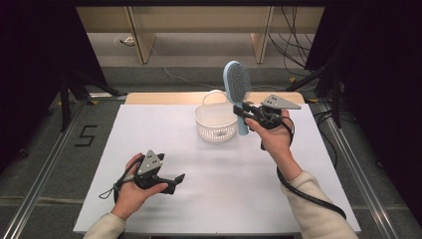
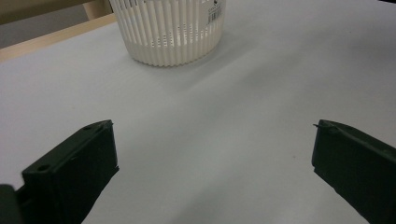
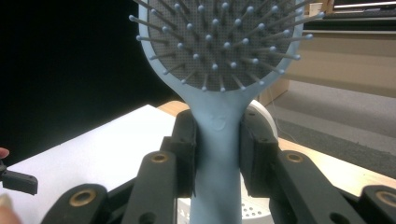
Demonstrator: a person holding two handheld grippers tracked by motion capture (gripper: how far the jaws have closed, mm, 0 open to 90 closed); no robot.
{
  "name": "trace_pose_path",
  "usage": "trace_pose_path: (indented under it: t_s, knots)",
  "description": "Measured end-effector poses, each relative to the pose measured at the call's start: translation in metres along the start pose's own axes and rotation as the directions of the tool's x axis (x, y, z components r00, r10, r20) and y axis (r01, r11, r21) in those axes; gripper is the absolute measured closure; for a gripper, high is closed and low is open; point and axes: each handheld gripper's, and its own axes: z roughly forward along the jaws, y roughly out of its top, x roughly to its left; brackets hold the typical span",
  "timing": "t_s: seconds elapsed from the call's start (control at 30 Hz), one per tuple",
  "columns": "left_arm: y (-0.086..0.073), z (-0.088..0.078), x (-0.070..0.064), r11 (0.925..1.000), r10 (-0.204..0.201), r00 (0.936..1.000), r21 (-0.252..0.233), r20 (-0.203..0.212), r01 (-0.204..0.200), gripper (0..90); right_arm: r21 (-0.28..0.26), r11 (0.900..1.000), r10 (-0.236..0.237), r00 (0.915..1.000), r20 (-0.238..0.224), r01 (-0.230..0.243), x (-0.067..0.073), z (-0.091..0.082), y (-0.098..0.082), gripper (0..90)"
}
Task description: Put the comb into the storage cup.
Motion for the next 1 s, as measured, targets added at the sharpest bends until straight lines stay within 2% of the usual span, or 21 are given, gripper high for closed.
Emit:
trace_pose_path:
  t_s: [1.0]
  knots:
    - [0.0000,0.0004,-0.0004,1.0000,-0.001,1.0000,-0.001,0.000,0.001,0.0,-0.008,1.000,-0.005,0.9999,0.010,0.005,-0.0022,0.0057,0.0052,70.6]
